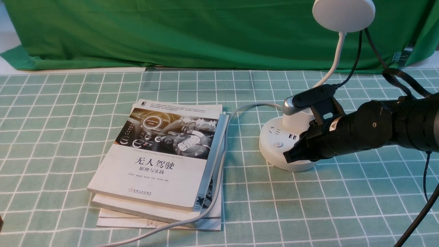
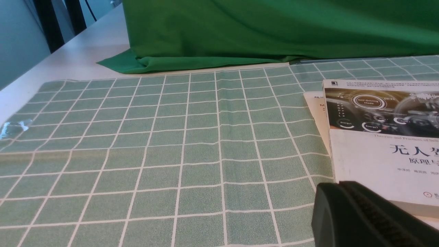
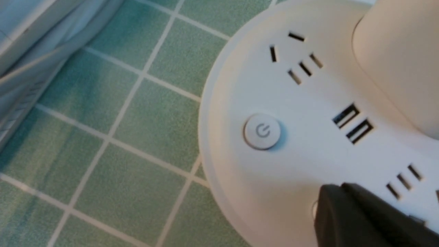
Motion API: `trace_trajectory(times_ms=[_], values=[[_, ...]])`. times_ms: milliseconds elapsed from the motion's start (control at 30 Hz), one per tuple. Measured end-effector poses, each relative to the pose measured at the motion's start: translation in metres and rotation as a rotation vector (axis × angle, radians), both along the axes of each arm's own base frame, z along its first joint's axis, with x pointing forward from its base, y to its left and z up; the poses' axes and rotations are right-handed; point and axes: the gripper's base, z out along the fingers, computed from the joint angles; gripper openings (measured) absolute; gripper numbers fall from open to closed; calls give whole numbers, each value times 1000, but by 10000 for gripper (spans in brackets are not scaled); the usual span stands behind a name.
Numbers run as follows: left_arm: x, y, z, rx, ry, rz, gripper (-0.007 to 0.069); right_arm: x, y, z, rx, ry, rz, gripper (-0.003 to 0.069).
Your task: Turn on the table lamp.
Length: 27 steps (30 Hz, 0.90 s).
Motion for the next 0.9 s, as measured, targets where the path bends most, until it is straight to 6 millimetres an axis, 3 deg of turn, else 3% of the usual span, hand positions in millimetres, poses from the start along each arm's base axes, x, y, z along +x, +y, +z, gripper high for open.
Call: trace_trajectory(times_ms=[333, 467, 567, 700, 900], values=[[0, 0, 0, 0, 0, 0, 21, 2, 1, -4, -4, 8, 0, 30], [0, 0, 0, 0, 0, 0, 21, 0, 0, 3, 7, 5, -7, 30], [0, 0, 0, 0, 0, 0, 21, -12, -4, 23, 25, 8, -11, 30], [0, 0, 0, 0, 0, 0, 21, -35, -14, 67, 90, -91, -30, 30], [0, 0, 0, 0, 0, 0, 21, -99, -42, 115, 181, -225, -52, 34]])
